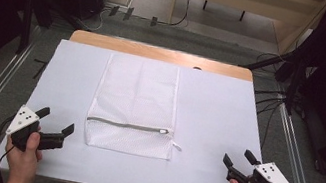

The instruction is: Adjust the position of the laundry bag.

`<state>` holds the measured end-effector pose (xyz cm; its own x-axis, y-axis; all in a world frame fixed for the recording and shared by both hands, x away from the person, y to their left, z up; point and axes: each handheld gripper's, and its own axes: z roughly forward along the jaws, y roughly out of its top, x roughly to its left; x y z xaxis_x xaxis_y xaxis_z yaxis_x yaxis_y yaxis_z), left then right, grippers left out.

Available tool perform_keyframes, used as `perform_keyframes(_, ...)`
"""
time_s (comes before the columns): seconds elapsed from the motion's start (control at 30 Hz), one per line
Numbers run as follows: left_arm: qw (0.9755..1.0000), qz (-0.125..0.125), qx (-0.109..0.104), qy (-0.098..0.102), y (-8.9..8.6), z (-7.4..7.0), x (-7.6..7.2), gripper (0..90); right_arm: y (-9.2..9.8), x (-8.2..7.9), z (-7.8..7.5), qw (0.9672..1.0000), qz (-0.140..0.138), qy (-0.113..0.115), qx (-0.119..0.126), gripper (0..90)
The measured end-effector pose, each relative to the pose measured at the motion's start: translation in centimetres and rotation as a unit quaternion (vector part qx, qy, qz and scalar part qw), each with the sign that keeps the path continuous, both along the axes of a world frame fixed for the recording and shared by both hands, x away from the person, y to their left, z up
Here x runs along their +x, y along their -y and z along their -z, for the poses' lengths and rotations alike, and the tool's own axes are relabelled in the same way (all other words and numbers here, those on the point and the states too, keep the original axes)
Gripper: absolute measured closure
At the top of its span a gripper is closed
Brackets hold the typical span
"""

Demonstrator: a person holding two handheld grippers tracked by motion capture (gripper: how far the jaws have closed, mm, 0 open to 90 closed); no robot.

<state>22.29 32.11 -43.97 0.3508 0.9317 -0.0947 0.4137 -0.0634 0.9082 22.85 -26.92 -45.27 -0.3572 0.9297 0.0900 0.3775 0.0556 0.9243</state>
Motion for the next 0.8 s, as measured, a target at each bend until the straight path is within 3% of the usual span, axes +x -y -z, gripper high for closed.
perform_keyframes(0.1, 1.0000, 0.003, -0.001, 0.000, 0.1, 0.0, 0.2, 0.0, -0.7, 0.1, 0.2, 0.9999, -0.014, -0.004, 0.000, 29.2)
perform_keyframes(0.17, 1.0000, 0.000, -0.003, 0.002, 0.3, 0.0, 0.3, 0.0, -2.1, 0.4, 0.6, 0.9990, -0.042, -0.015, 0.006, 37.8)
perform_keyframes(0.23, 1.0000, 0.006, -0.004, -0.001, 0.4, 0.0, 0.5, 0.0, -2.5, 0.6, 0.6, 0.9989, -0.044, -0.018, 0.005, 39.1)
perform_keyframes(0.33, 0.9999, 0.005, 0.004, -0.011, 0.8, 0.3, 0.7, 0.0, -5.0, 1.3, 0.8, 0.9979, -0.058, -0.027, -0.009, 47.3)
perform_keyframes(0.53, 0.9999, 0.000, 0.006, -0.010, 0.5, 0.2, 0.3, 0.0, -8.0, 1.7, 0.7, 0.9967, -0.068, -0.045, -0.005, 57.3)
perform_keyframes(0.57, 1.0000, -0.002, 0.003, -0.008, 0.5, 0.1, 0.2, 0.0, -9.2, 2.4, 0.9, 0.9963, -0.062, -0.056, -0.016, 59.8)
perform_keyframes(0.67, 1.0000, -0.004, -0.002, -0.006, 0.3, 0.0, 0.0, 0.0, -10.3, 3.3, 1.0, 0.9960, -0.055, -0.070, -0.011, 61.3)
perform_keyframes(0.77, 1.0000, -0.003, -0.002, -0.005, 0.2, -0.1, -0.2, 0.0, -12.0, 4.8, 0.9, 0.9938, -0.062, -0.091, -0.006, 61.6)
perform_keyframes(0.8, 1.0000, -0.002, -0.004, -0.006, 0.0, -0.1, -0.1, 0.0, -12.7, 5.8, 0.9, 0.9919, -0.076, -0.102, -0.002, 62.0)
